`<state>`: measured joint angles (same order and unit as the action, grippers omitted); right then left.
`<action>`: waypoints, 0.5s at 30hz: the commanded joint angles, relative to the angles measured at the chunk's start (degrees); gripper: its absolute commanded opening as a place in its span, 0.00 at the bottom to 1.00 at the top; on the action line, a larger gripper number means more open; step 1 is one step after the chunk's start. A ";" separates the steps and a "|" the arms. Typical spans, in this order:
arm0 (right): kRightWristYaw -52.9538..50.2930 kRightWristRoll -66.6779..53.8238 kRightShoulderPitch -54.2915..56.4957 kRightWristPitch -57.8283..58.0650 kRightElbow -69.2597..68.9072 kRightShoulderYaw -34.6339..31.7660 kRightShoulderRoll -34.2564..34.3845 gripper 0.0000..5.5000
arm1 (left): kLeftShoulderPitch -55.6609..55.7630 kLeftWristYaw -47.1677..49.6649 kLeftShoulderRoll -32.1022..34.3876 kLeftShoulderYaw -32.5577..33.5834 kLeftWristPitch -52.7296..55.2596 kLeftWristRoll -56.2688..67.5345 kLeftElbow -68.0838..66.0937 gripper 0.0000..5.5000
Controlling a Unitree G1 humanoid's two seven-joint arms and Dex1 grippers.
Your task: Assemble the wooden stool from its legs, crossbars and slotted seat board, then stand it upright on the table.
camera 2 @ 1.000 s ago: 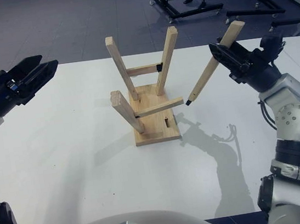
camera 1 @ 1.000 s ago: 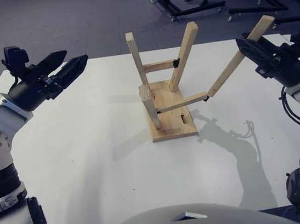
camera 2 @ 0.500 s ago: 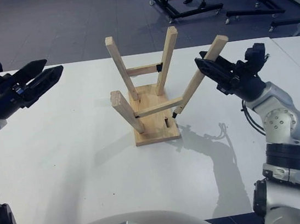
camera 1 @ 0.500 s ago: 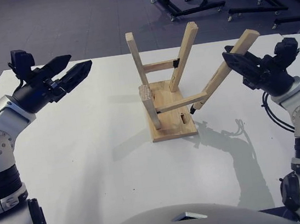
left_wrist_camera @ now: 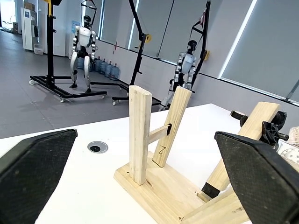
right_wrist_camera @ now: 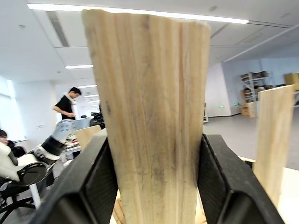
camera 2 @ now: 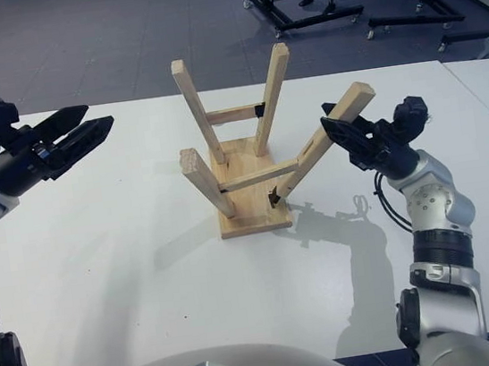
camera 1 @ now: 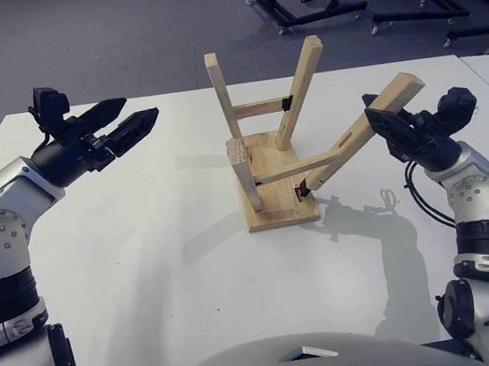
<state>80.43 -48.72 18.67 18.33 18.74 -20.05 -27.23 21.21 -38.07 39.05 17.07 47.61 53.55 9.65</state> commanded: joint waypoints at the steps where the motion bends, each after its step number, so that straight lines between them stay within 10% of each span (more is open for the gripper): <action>1: 3.05 2.15 3.36 -3.00 3.31 1.66 1.31 0.38 | 2.16 -0.43 0.76 -1.05 1.62 -0.60 -0.74 0.98; 15: 7.02 2.29 8.17 1.76 6.20 2.27 -1.49 0.38 | 1.72 0.30 -0.02 -0.77 3.55 0.09 0.90 0.98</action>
<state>86.65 -46.11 25.69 19.07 24.94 -18.08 -28.04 22.96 -38.07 39.04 16.14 50.23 53.37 9.84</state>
